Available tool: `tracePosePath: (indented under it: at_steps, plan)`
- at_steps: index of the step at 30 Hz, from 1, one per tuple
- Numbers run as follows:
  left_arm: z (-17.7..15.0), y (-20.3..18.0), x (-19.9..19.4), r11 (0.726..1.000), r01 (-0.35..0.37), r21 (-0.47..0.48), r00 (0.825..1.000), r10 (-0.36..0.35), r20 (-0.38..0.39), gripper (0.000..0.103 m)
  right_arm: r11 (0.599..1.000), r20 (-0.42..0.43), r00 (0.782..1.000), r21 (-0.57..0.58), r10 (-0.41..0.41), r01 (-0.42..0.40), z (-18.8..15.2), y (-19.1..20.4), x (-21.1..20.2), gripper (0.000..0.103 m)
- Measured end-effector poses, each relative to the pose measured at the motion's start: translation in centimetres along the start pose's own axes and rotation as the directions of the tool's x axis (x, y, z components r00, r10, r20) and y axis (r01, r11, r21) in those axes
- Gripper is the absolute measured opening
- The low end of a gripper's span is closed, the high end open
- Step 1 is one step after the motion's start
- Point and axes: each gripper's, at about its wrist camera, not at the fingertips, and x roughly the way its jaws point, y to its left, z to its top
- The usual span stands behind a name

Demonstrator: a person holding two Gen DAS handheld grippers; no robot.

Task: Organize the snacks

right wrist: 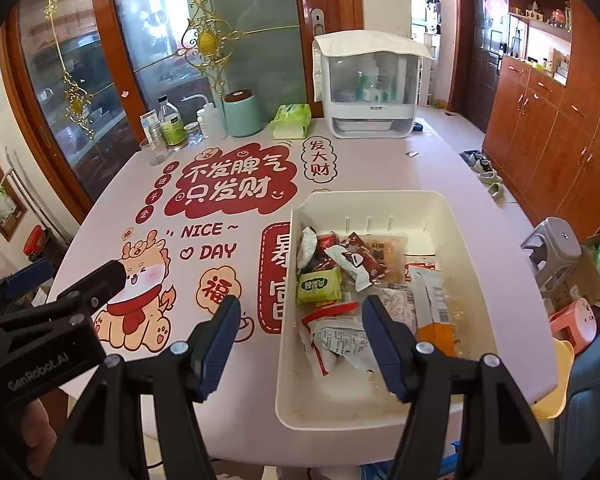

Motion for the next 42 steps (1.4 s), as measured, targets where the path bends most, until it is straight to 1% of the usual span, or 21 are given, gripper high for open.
tracePosePath:
  at_steps: [4,8,28,42]
  plan:
    - [-0.2,-0.1,0.6,1.0,0.005,0.005,1.0,-0.005,-0.018,0.099,1.0,0.0,1.0,-0.005,-0.007,0.007,-0.1,0.3,0.0,0.064]
    - [-0.3,-0.2,0.7,1.0,0.003,0.008,1.0,-0.003,-0.015,0.099,1.0,-0.004,1.0,-0.016,-0.01,0.01,-0.2,0.7,0.2,0.064]
    - [-0.4,-0.5,0.9,1.0,-0.001,0.027,1.0,0.001,-0.014,0.099,1.0,-0.002,1.0,0.012,-0.003,0.003,0.2,0.1,0.5,0.064]
    - [-0.5,-0.7,1.3,1.0,0.0,0.03,1.0,0.001,-0.02,0.099,1.0,-0.024,1.0,0.025,0.005,-0.004,-0.2,-0.3,1.2,0.064]
